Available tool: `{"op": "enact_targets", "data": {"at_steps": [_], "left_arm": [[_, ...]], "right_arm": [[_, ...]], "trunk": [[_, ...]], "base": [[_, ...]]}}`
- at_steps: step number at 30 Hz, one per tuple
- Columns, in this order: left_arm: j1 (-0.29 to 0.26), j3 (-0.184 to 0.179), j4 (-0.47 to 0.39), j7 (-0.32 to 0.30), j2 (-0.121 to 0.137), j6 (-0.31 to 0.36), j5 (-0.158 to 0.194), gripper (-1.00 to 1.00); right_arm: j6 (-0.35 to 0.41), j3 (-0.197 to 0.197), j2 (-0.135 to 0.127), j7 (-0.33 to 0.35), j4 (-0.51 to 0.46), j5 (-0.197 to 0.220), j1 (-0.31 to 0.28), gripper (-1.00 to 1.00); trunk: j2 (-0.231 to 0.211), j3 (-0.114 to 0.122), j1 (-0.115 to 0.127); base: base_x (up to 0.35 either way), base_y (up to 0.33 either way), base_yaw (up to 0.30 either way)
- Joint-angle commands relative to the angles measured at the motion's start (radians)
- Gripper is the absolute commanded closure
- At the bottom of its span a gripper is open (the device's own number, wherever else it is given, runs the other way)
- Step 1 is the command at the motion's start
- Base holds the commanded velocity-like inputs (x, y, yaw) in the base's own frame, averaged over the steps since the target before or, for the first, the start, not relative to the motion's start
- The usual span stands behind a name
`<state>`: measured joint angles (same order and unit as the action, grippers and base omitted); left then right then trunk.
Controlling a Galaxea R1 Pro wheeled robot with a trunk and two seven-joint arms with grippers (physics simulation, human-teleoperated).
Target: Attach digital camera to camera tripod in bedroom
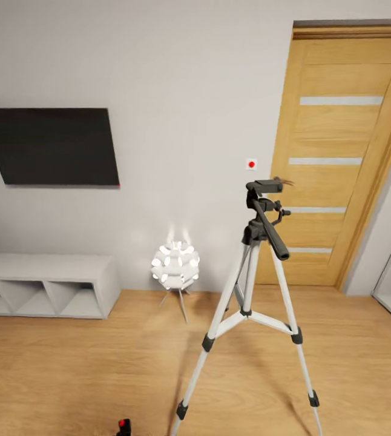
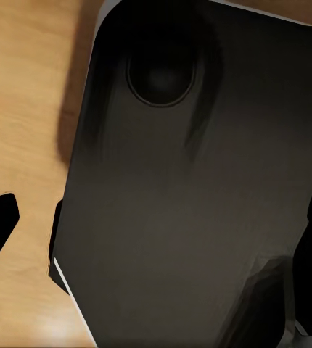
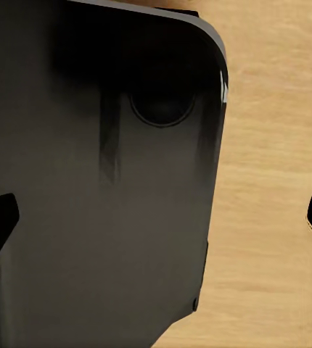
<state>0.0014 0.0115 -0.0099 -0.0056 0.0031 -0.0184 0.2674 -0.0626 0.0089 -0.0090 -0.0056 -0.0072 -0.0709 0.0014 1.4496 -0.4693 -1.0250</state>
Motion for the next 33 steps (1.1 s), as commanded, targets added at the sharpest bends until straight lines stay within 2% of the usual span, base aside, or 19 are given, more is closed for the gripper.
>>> {"op": "enact_targets", "data": {"at_steps": [1, 24, 33], "left_arm": [[0.0, 0.001, -0.001, -0.001, 0.0, -0.001, 0.004, -1.0], [0.0, 0.001, -0.001, -0.001, 0.0, -0.001, 0.003, -1.0], [0.0, 0.001, -0.001, -0.001, 0.0, -0.001, 0.004, -1.0]], "right_arm": [[-0.002, 0.0, 0.0, -0.001, -0.001, -0.007, 0.0, -1.0], [-0.003, 0.0, 0.0, -0.001, -0.001, -0.007, 0.0, -1.0], [-0.005, -0.001, 0.0, -0.001, -0.001, -0.006, 0.0, -1.0]], "trunk": [[0.0, -0.001, 0.0], [0.0, -0.001, 0.0], [0.0, -0.001, 0.0]], "base": [[0.0, 0.0, 0.3], [0.0, 0.0, 0.299], [0.0, 0.0, 0.112]]}}
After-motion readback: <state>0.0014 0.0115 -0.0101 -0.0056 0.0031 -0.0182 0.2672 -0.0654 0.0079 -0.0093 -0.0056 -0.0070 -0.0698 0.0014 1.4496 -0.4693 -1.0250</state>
